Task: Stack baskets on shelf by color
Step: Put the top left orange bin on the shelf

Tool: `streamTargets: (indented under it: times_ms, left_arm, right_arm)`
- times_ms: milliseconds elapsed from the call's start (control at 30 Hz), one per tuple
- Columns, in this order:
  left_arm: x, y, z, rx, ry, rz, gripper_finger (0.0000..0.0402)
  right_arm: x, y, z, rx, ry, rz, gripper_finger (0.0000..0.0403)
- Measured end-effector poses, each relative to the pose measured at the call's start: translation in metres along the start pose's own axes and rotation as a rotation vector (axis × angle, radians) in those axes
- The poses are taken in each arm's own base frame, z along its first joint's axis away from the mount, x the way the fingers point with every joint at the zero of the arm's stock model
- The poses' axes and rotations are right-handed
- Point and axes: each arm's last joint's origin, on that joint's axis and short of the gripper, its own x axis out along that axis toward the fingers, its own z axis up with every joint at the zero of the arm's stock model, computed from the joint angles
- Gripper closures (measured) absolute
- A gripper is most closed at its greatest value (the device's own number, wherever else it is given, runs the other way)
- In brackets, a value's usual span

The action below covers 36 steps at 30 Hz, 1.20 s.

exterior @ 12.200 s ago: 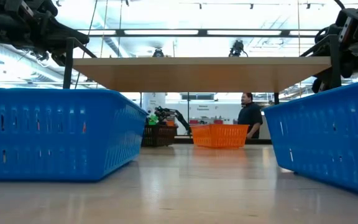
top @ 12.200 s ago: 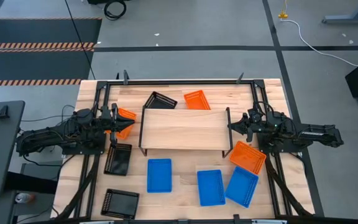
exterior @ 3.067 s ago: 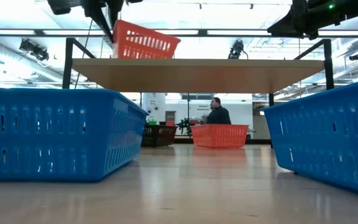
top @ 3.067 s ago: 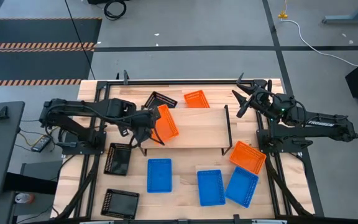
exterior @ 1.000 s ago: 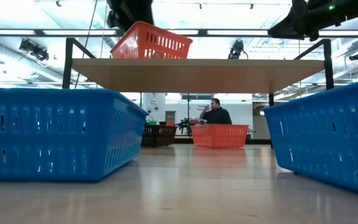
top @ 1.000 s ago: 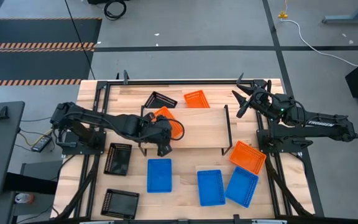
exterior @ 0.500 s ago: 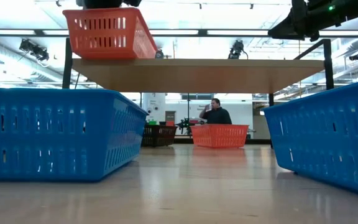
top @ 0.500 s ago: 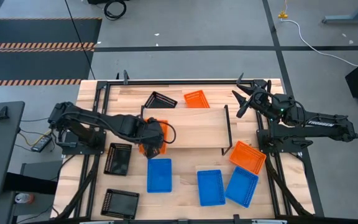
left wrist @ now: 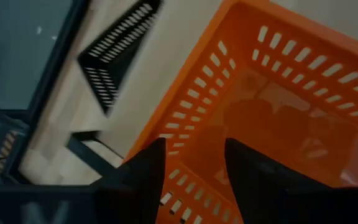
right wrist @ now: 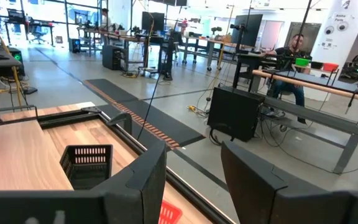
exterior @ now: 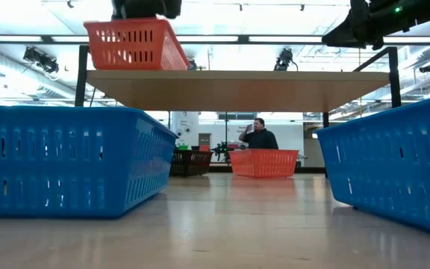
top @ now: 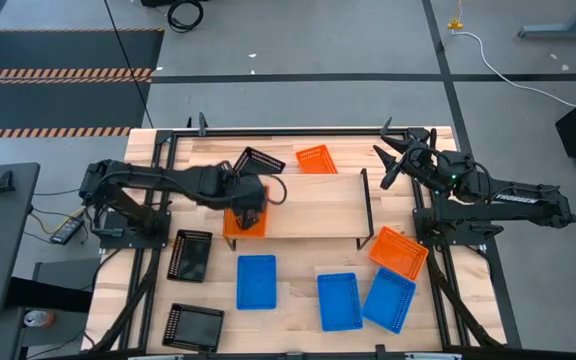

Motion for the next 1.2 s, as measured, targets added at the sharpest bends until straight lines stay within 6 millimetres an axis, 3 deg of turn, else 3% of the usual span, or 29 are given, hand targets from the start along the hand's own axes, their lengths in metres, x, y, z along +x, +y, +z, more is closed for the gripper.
streamTargets:
  times_ms: [333, 800, 1200]
  left_arm:
    - [0.014, 0.026, 0.012, -0.04, 0.03, 0.02, 0.023]
    - [0.002, -0.006, 0.013, -0.054, -0.065, -0.165, 0.023]
    - [-0.002, -0.015, 0.019, -0.092, -0.123, -0.249, 0.023]
  right_arm:
    - [0.0, 0.0, 0.0, 0.0, 0.0, 0.0, 0.0241]
    - [0.0, 0.0, 0.0, 0.0, 0.001, 0.0, 0.0241]
    - [0.0, 0.0, 0.0, 0.0, 0.001, 0.0, 0.0241]
